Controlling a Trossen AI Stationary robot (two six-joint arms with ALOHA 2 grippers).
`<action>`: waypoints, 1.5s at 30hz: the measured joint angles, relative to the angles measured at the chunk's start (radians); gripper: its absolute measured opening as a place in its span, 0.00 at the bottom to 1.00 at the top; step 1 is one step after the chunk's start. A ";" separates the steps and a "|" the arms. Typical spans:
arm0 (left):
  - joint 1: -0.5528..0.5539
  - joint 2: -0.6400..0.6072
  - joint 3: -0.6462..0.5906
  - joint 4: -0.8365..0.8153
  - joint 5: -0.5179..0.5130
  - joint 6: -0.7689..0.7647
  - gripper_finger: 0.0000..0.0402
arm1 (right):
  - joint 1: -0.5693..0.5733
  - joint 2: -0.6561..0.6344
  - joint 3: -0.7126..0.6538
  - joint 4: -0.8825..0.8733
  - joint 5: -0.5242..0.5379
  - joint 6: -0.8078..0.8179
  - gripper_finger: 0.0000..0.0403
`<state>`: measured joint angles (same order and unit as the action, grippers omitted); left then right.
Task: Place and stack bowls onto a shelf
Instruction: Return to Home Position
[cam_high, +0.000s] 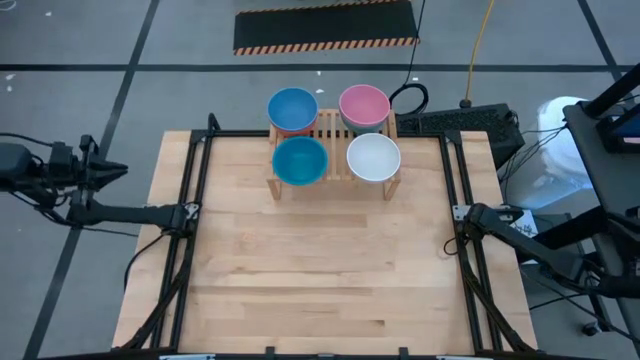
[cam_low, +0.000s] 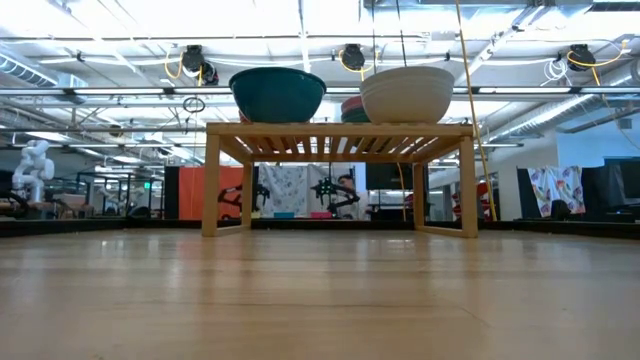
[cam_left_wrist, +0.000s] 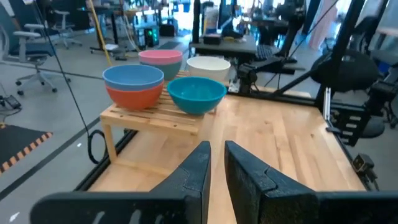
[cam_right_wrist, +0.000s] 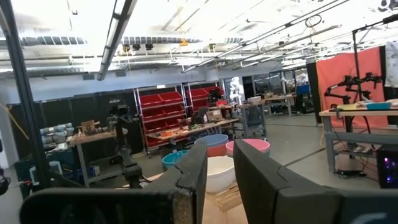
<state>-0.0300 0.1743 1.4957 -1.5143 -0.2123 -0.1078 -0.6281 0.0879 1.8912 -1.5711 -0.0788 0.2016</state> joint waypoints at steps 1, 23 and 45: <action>0.007 -0.027 -0.021 0.009 0.004 0.000 0.13 | -0.001 0.000 0.000 0.000 0.000 0.000 0.19; 0.080 -0.169 -0.424 0.459 0.138 0.150 0.13 | -0.046 0.001 -0.313 0.237 -0.054 -0.015 0.19; 0.080 -0.169 -0.797 0.888 0.274 0.151 0.13 | -0.045 0.002 -1.000 1.014 -0.310 -0.116 0.19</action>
<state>0.0502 0.0055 0.6986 -0.6262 0.0616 0.0436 -0.6730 0.0896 0.8908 -0.5572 -0.3889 0.0852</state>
